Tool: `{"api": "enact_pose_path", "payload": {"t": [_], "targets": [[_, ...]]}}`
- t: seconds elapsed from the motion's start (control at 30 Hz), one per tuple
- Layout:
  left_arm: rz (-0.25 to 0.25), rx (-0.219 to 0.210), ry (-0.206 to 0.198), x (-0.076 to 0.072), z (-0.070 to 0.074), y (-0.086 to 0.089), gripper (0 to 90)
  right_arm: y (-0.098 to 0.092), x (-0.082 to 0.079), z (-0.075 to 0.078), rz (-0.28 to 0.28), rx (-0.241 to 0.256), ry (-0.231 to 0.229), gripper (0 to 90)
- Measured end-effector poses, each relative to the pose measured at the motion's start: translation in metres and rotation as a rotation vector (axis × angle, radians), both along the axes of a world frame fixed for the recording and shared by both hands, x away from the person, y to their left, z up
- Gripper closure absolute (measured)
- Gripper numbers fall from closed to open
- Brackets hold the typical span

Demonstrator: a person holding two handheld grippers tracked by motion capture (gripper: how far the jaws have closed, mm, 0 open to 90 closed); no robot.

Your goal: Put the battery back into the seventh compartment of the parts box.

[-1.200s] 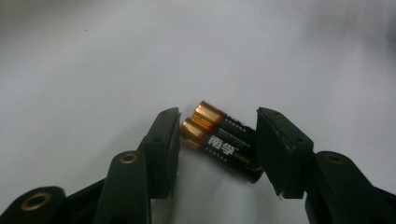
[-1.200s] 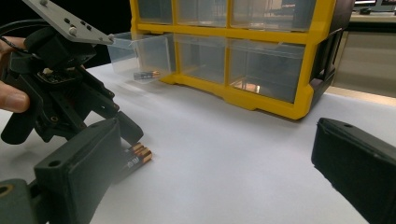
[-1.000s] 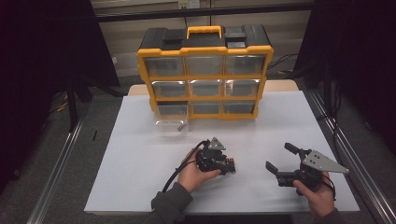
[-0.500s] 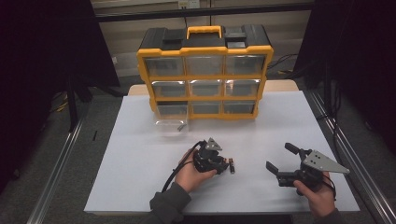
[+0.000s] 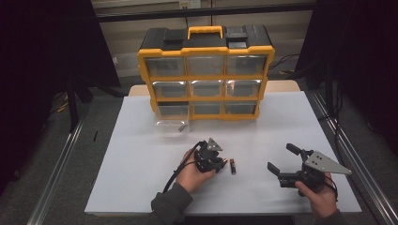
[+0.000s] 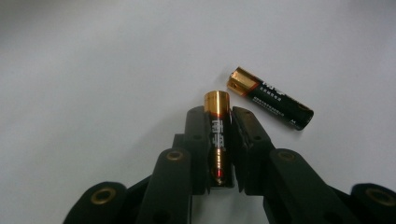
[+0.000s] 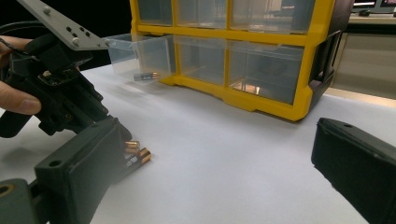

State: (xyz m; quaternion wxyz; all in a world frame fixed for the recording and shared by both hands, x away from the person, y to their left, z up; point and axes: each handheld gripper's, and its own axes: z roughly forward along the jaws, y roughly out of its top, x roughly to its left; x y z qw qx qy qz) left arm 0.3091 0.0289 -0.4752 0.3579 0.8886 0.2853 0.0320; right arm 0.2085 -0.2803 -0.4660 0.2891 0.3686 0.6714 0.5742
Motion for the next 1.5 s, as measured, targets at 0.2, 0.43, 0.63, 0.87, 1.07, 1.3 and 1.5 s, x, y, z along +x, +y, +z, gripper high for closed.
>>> {"api": "enact_pose_path", "payload": {"t": [0.2,0.43,0.63,0.87,1.07,1.3,1.5], "targets": [[-0.025,0.0,0.043,0.005,0.004,0.006,77.4,0.0,0.0,0.0,0.002,0.001,0.001,1.8],[0.018,-0.058,0.068,0.01,0.018,0.015,77.4,0.0,0.0,0.0,0.004,0.005,0.003,1.8],[0.046,-0.112,0.069,0.021,0.044,0.032,77.4,0.0,0.0,0.0,0.004,0.004,0.004,1.8],[0.062,-0.091,0.041,0.033,0.074,0.048,77.4,0.0,0.001,0.0,0.005,0.004,0.005,1.8],[0.091,-0.097,0.027,0.042,0.095,0.06,77.4,-0.001,0.0,0.0,0.002,0.003,0.008,1.8],[0.139,-0.085,0.006,0.054,0.112,0.069,77.4,-0.001,0.0,0.0,0.003,0.004,0.009,1.8],[0.158,-0.072,-0.004,0.064,0.123,0.073,77.4,-0.001,0.001,0.0,0.003,0.005,0.008,1.8]]}}
